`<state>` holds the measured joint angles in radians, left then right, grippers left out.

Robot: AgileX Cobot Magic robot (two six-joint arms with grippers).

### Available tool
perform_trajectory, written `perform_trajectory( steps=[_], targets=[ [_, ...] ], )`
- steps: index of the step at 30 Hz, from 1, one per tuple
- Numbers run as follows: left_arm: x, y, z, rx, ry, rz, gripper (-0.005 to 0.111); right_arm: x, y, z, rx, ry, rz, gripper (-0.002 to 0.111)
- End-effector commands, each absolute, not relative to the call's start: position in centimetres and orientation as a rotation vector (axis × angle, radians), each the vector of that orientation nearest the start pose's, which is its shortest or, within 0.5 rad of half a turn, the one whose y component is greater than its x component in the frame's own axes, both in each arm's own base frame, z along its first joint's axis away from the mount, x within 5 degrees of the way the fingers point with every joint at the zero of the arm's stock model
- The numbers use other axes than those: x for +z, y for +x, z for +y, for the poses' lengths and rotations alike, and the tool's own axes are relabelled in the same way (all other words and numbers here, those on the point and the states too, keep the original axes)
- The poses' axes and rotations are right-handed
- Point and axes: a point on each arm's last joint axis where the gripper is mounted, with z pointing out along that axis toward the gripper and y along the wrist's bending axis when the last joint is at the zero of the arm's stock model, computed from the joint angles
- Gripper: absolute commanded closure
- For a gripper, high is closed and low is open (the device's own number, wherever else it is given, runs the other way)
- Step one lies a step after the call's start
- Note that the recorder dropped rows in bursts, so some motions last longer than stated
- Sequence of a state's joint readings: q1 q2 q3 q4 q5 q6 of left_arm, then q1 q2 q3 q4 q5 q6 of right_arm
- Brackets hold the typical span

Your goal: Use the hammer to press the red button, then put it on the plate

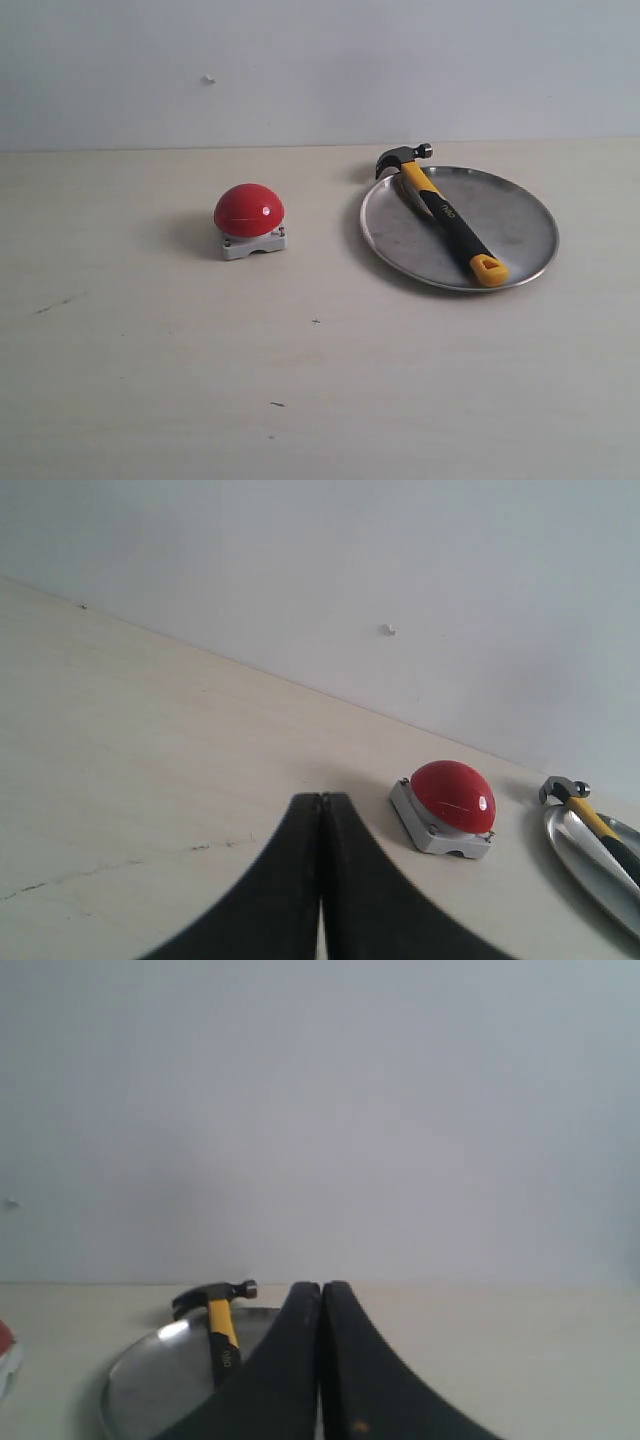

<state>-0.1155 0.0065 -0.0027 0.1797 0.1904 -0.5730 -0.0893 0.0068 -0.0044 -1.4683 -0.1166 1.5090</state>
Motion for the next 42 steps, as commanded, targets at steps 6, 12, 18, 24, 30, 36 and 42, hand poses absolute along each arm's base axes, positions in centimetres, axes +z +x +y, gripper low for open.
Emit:
perform_trajectory(
  steps=[6, 12, 18, 24, 30, 36, 42],
  targets=[
    [19.6, 5.6, -0.3, -0.357, -0.264, 1.661, 0.107, 22.1, 5.5, -0.3, 0.044, 0.128, 1.391, 0.108],
    [19.6, 5.6, -0.3, -0.357, -0.264, 1.661, 0.107, 21.2, 5.6, -0.6, 0.002, 0.149, 1.491, 0.108],
    [19.6, 5.6, -0.3, -0.357, -0.264, 1.661, 0.107, 21.2, 5.6, -0.6, 0.024, 0.171, 1.491, 0.108],
    [19.6, 5.6, -0.3, -0.357, -0.264, 1.661, 0.107, 21.2, 5.6, -0.6, 0.024, 0.171, 1.491, 0.108],
    [19.6, 5.6, -0.3, -0.357, -0.264, 1.661, 0.107, 21.2, 5.6, -0.6, 0.024, 0.171, 1.491, 0.108],
    [19.6, 5.6, -0.3, -0.357, -0.264, 1.661, 0.107, 21.2, 5.6, -0.6, 0.024, 0.171, 1.491, 0.108],
    [19.6, 5.6, -0.3, -0.357, -0.264, 1.661, 0.107, 21.2, 5.6, -0.6, 0.026, 0.173, 1.491, 0.108]
  ],
)
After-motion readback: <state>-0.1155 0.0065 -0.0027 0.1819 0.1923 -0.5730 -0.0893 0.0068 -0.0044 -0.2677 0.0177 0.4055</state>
